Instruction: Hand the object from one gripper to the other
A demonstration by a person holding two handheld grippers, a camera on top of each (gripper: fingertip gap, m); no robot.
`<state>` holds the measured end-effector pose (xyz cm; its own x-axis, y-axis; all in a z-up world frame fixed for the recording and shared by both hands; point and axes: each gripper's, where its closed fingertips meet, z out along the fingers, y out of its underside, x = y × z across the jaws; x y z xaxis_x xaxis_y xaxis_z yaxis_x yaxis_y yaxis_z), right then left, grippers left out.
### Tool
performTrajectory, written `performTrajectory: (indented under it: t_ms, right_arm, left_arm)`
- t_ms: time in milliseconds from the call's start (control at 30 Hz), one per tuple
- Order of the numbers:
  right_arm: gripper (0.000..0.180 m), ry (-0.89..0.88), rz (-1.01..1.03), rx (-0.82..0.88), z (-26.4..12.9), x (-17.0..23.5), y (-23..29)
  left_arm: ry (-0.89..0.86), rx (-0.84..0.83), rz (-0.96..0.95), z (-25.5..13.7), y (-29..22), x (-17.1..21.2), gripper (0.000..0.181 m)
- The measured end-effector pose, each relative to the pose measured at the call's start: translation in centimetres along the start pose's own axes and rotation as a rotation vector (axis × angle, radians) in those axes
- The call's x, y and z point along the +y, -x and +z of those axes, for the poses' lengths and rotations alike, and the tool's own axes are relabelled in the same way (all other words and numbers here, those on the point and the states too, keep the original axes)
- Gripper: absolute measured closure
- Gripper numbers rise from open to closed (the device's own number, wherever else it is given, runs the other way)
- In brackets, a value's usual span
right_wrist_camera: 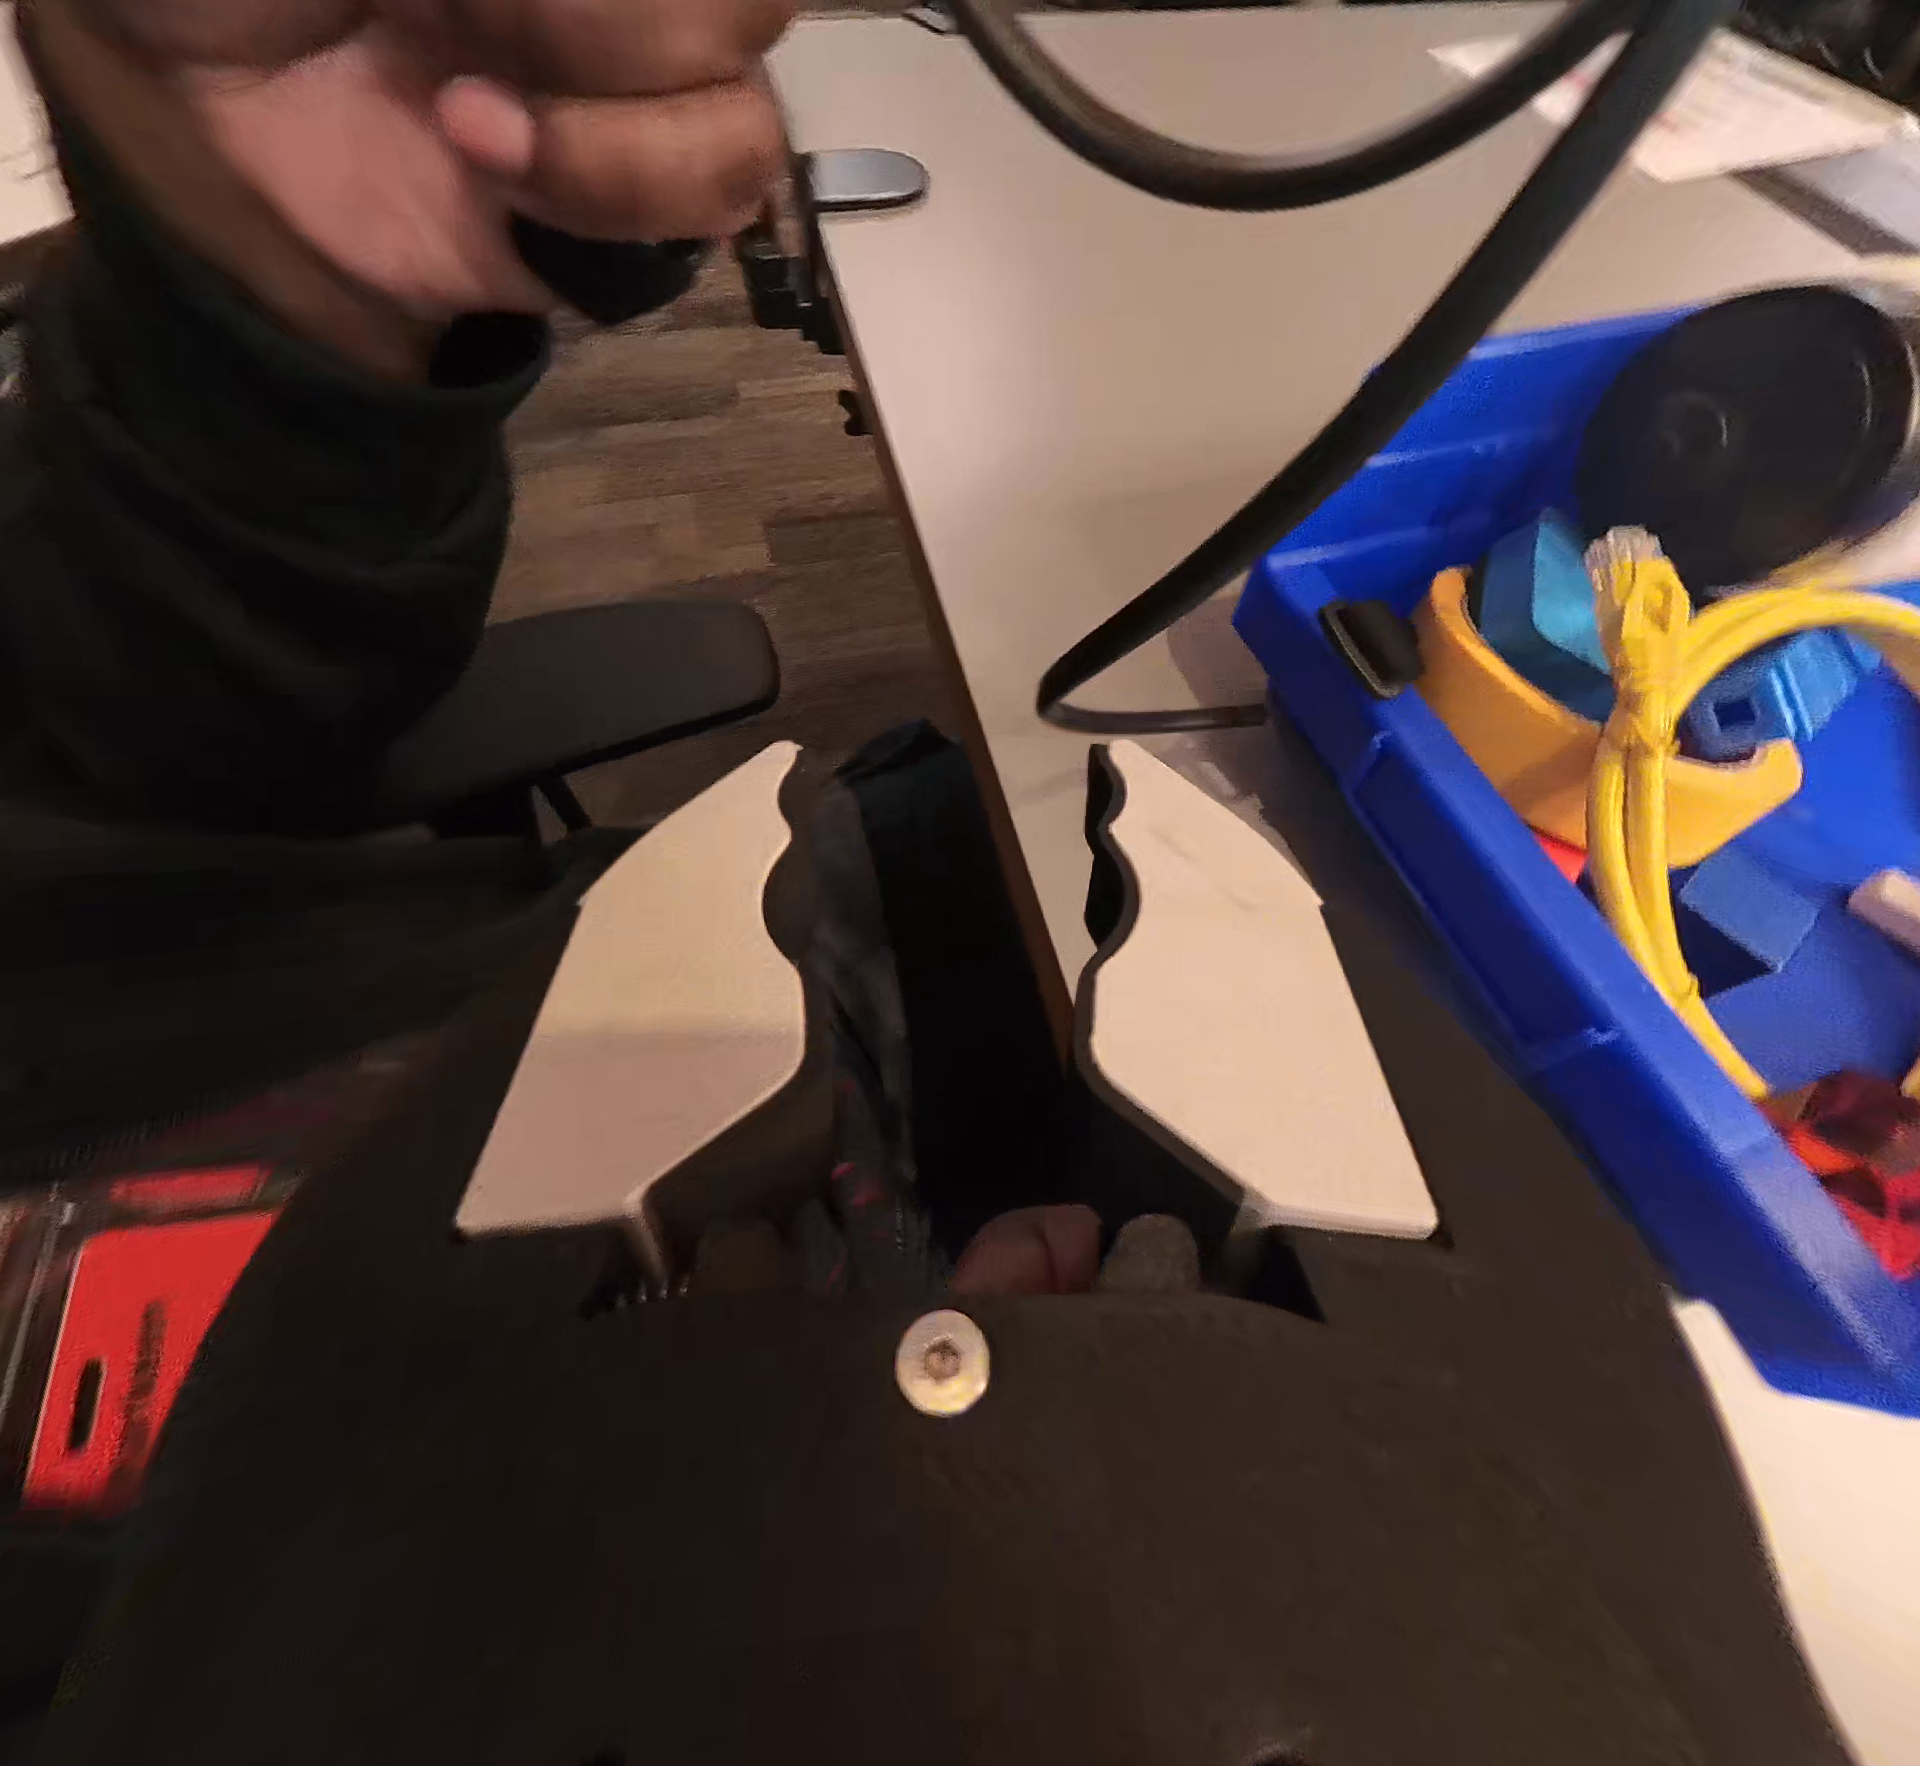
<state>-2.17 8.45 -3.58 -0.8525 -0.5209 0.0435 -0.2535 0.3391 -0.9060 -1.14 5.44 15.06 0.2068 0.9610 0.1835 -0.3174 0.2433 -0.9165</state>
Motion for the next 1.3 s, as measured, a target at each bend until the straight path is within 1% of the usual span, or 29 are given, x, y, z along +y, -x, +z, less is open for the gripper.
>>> performTrajectory:
  t_ms: [33,67,133,200,233,267,400,500,567,667,767,833,933,1033,1200,1300]
  right_arm:
    - [0.132,0.009,0.047,0.038,0.4,0.2,-0.5]
    - [0.132,0.014,0.081,0.081,0.8,0.3,-1.1]
    - [0.147,0.033,0.093,0.151,1.3,0.9,-2.0]
    - [0.162,0.016,0.086,0.169,1.6,1.0,-2.1]
    - [0.173,-0.009,0.090,0.168,1.5,0.7,-2.1]
    - [0.176,-0.036,0.096,0.173,1.5,0.3,-2.3]
    - [0.176,-0.125,0.077,0.159,0.6,-0.9,-2.6]
    - [0.176,-0.264,0.030,0.107,-1.3,-3.1,-2.6]
    - [0.176,-0.391,-0.035,0.085,-3.4,-4.9,-2.6]
    - [0.176,-0.571,-0.123,0.092,-6.7,-6.9,-2.8]
    - [0.176,-0.681,-0.128,0.066,-8.3,-7.6,-2.9]
    - [0.176,-0.728,-0.122,0.041,-8.7,-7.9,-2.7]
    - [0.176,-0.796,-0.088,-0.002,-9.2,-8.3,-2.3]
    - [0.177,-0.895,-0.037,-0.045,-9.9,-8.9,-1.9]
    - [0.177,-1.022,0.033,-0.029,-11.0,-9.6,-2.3]
    - [0.176,-1.119,0.102,-0.031,-12.3,-9.9,-2.9]
  left_arm:
    - [0.003,-0.001,-0.006,0.2,0.1,0.3,0.175]
    - [0.008,-0.001,-0.011,0.4,0.1,0.5,0.175]
    - [0.007,-0.003,-0.020,0.6,0.1,0.8,0.175]
    - [0.015,0.007,-0.027,0.8,0.0,1.1,0.175]
    - [0.016,0.010,-0.029,0.9,-0.1,1.2,0.175]
    - [0.015,0.012,-0.033,0.9,-0.1,1.3,0.175]
    - [0.005,0.025,-0.078,1.0,0.0,1.4,0.175]
    - [-0.023,0.023,-0.170,0.9,0.9,1.4,0.175]
    - [-0.058,0.031,-0.266,0.8,1.6,1.4,0.175]
    - [-0.135,0.072,-0.468,0.7,2.6,1.5,0.175]
    - [-0.210,0.146,-0.670,1.0,3.0,2.0,0.175]
    - [-0.227,0.172,-0.747,1.5,3.0,2.8,0.175]
    - [-0.242,0.203,-0.800,2.1,2.6,3.7,0.176]
    - [-0.219,0.197,-0.832,2.7,2.6,4.8,0.175]
    - [-0.135,0.145,-0.841,3.4,2.5,6.8,0.176]
    - [-0.127,0.135,-0.854,3.6,2.4,7.1,0.175]
